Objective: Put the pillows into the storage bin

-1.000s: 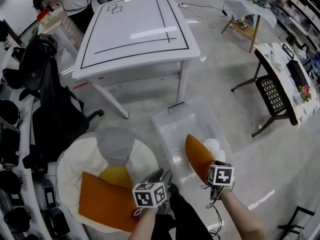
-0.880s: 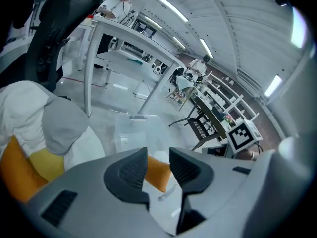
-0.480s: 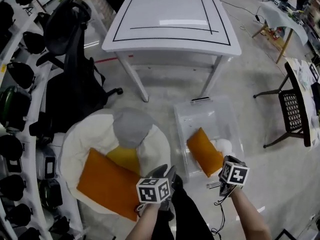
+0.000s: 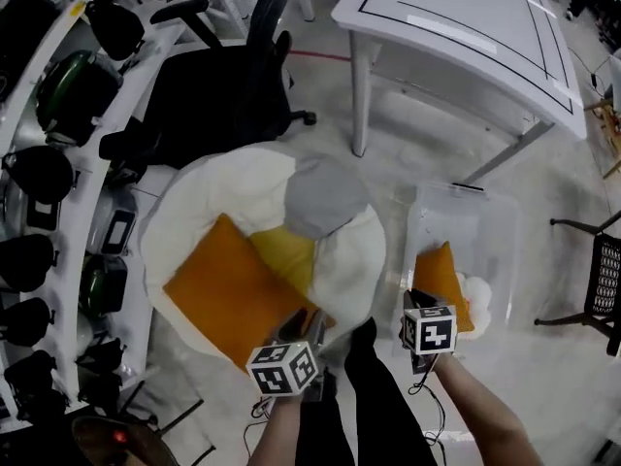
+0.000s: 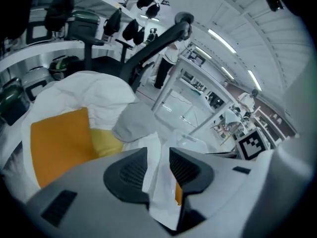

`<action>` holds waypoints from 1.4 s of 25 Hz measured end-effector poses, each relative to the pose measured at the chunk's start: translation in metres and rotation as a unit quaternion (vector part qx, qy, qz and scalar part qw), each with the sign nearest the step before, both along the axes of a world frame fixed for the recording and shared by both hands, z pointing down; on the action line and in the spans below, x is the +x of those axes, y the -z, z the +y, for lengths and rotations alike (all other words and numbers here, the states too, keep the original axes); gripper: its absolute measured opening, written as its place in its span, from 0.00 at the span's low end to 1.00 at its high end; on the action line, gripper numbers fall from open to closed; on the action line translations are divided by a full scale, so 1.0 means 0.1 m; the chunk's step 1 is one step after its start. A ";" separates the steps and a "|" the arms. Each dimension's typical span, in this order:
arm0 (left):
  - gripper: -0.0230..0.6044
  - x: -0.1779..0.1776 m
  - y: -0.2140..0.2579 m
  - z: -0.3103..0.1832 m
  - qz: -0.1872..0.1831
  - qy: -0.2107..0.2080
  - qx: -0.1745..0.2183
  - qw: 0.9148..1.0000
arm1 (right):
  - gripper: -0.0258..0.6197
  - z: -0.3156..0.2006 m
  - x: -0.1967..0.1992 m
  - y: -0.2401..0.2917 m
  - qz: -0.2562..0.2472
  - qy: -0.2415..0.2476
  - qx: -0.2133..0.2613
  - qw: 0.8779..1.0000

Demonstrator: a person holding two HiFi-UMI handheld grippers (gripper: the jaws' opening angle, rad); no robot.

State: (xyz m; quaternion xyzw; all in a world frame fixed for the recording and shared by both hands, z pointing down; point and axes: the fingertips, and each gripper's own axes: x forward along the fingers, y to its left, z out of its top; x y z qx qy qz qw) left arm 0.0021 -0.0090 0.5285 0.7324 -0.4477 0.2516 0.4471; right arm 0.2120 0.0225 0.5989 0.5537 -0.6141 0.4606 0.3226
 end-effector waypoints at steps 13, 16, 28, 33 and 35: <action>0.26 -1.47 -0.55 0.94 -0.002 0.180 -0.039 0.983 | 0.26 0.35 -1.83 -0.66 -0.012 0.292 -0.021 0.956; 0.26 -1.61 -0.69 1.19 0.001 0.191 -0.041 0.981 | 0.29 0.52 -2.06 -0.88 -0.001 0.328 -0.020 0.944; 0.26 -2.09 -1.24 2.09 0.006 0.224 -0.047 0.973 | 0.35 1.10 -2.54 -1.62 0.064 0.398 -0.019 0.915; 0.26 -2.18 -1.50 2.36 0.006 0.264 -0.048 0.963 | 0.37 1.17 -2.54 -1.99 0.101 0.462 -0.016 0.881; 0.26 -2.21 -1.63 2.43 0.008 0.280 -0.047 0.959 | 0.38 1.13 -2.54 -2.18 0.115 0.482 -0.011 0.869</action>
